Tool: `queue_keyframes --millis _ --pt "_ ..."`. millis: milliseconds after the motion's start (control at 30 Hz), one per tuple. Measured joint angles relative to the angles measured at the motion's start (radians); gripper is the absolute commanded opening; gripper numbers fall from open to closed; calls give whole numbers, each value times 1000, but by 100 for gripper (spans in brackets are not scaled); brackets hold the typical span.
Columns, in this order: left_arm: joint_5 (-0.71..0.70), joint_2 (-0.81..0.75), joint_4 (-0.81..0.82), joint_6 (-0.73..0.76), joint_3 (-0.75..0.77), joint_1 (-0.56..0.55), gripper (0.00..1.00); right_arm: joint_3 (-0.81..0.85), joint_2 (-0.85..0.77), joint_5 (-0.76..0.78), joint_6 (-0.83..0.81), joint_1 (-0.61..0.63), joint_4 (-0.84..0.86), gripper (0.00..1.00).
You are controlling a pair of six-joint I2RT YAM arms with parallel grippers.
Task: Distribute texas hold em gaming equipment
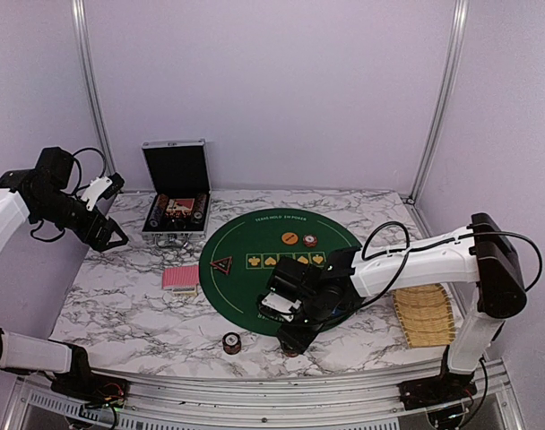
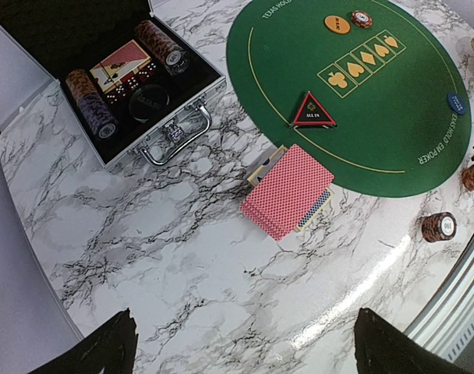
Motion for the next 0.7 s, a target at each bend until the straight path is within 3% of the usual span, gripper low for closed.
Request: queue_keyframes --millis 467,700 --pt "-2 0 0 2 0 0 99 0 0 -18 0 0 2 19" --pt "-2 0 0 8 0 0 99 8 0 -20 -4 0 -15 11"
